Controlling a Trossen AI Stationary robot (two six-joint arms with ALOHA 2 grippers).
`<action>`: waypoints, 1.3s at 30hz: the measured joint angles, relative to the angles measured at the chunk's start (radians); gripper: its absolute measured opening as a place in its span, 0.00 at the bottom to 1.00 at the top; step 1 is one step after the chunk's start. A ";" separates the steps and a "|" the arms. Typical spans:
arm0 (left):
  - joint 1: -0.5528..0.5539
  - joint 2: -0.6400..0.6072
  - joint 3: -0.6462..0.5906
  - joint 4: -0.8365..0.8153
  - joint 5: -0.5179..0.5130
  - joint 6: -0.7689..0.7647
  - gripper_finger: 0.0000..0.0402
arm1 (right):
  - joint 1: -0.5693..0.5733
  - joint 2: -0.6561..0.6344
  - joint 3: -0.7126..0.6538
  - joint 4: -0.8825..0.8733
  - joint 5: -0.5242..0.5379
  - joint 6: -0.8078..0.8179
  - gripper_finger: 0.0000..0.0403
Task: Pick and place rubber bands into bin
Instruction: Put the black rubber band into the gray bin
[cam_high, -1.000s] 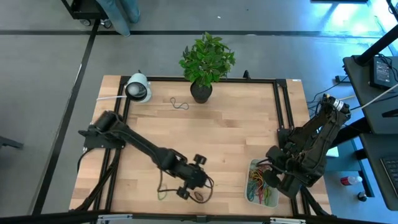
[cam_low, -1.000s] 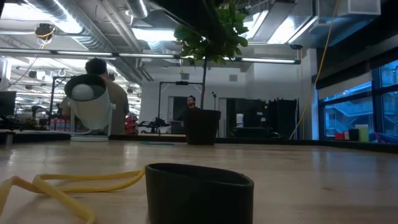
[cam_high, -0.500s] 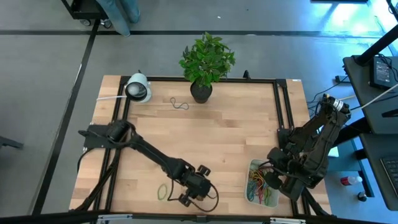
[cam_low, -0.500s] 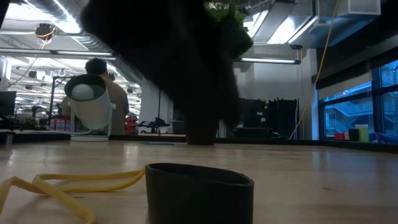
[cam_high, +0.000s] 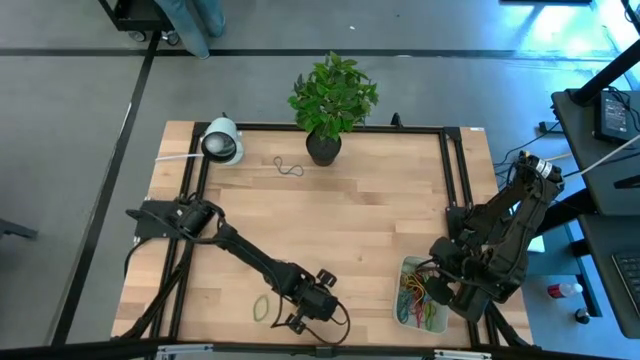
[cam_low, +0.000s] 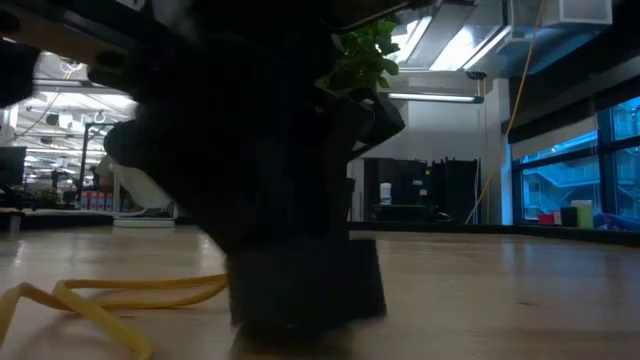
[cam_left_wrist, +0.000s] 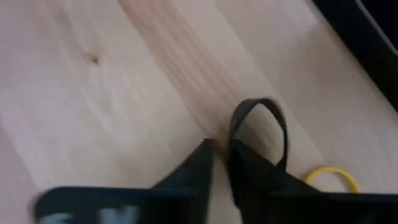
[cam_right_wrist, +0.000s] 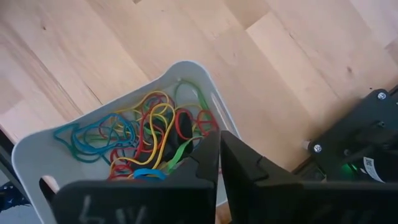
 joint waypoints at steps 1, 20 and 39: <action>0.000 0.001 0.000 0.001 -0.002 0.000 0.08 | 0.000 0.000 0.000 0.001 0.000 0.000 0.05; 0.185 -0.090 0.170 0.192 -0.161 0.150 0.01 | 0.000 0.000 0.000 0.010 0.001 0.003 0.05; 0.304 0.143 0.413 0.304 0.042 0.341 0.01 | 0.000 0.001 0.000 0.017 0.002 0.001 0.05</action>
